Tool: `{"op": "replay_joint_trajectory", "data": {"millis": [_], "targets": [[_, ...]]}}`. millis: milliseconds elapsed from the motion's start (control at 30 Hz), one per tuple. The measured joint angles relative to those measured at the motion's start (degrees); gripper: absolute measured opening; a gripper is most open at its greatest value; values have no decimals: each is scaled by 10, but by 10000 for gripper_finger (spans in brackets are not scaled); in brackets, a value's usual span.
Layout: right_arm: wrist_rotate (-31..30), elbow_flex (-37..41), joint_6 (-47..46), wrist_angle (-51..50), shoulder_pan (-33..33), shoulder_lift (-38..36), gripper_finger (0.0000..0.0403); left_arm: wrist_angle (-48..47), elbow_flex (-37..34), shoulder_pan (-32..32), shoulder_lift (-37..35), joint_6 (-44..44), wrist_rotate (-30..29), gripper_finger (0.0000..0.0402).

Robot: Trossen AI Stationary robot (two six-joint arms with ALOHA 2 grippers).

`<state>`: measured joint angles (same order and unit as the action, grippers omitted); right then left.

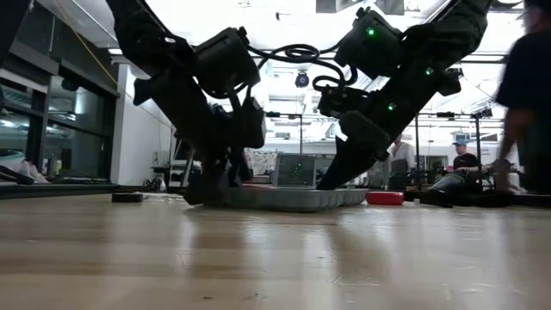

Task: Prefit tool cases
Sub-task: Remove the orange hammer from the gray tool case

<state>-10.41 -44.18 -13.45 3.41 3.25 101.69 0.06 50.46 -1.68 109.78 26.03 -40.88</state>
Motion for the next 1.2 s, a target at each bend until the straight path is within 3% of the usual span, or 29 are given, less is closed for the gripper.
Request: {"op": "replay_joint_trajectory", "data": {"millis": [233, 400, 500, 667, 800, 1033, 1200], "targets": [[0, 0, 0, -1, 1, 0, 0, 12, 1, 45, -2, -14, 87, 141], [-9, 0, 0, -4, 0, -1, 0, 17, 0, 73, -3, -24, 140, 75], [-15, 1, 5, -5, 0, -1, 0, 19, 0, 80, -3, -25, 156, 71], [-19, 1, 5, -4, 0, -1, 0, 31, -1, 75, -2, -39, 124, 60], [-41, 0, 5, 1, 6, 1, 0, 62, -2, 66, -1, -71, 88, 0], [-94, 1, 12, 14, 29, 2, 0, 90, -5, 51, -15, -59, 53, 4], [-79, 0, 11, 5, 26, 2, 0, 92, -5, 51, -16, -54, 40, 3]]}}
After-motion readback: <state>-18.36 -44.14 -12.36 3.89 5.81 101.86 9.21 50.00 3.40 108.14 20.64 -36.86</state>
